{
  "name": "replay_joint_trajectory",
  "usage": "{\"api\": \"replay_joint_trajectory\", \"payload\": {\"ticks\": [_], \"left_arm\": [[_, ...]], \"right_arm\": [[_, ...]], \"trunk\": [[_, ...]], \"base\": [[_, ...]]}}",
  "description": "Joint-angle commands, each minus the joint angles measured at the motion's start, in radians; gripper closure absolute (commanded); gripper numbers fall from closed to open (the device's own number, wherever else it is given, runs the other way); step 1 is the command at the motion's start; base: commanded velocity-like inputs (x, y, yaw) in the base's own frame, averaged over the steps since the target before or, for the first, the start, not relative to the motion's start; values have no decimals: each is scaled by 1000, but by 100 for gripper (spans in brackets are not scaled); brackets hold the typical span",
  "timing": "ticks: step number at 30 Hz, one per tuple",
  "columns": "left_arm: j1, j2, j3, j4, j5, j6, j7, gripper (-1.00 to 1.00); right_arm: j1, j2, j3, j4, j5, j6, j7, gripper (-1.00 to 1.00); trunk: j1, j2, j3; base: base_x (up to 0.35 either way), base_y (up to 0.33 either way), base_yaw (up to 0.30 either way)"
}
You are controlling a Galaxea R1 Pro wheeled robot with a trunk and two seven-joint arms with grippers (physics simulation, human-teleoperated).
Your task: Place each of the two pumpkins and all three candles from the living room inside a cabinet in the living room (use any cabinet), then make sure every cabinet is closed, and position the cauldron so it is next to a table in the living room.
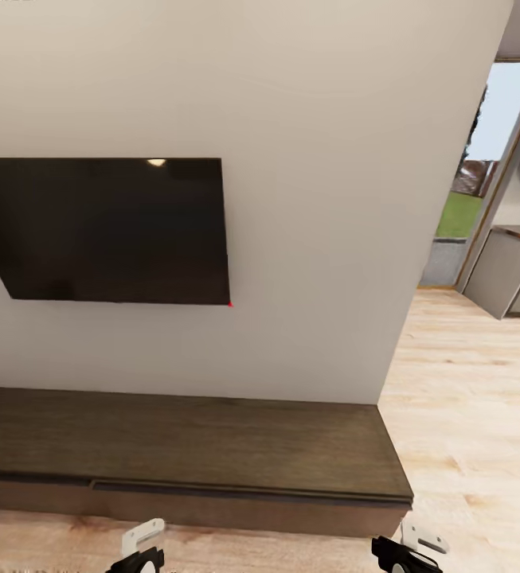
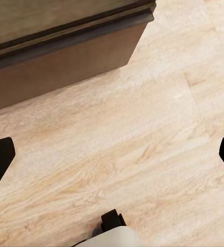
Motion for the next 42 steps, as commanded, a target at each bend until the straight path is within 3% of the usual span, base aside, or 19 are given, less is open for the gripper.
{"api": "replay_joint_trajectory", "payload": {"ticks": [1,14,42], "left_arm": [[-1,1,-5,-1,6,3,8,-100],[-1,1,-5,-1,5,2,8,-100],[-1,1,-6,-1,5,2,8,-100]], "right_arm": [[0,-1,5,-2,-8,4,-9,-100],[0,-1,5,-2,-8,4,-9,-100],[0,-1,5,-1,-8,4,-9,-100]], "trunk": [[0,-1,-2],[0,-1,-2],[0,-1,-2]], "base": [[-14,0,248],[-190,0,279],[-5,0,287]]}}
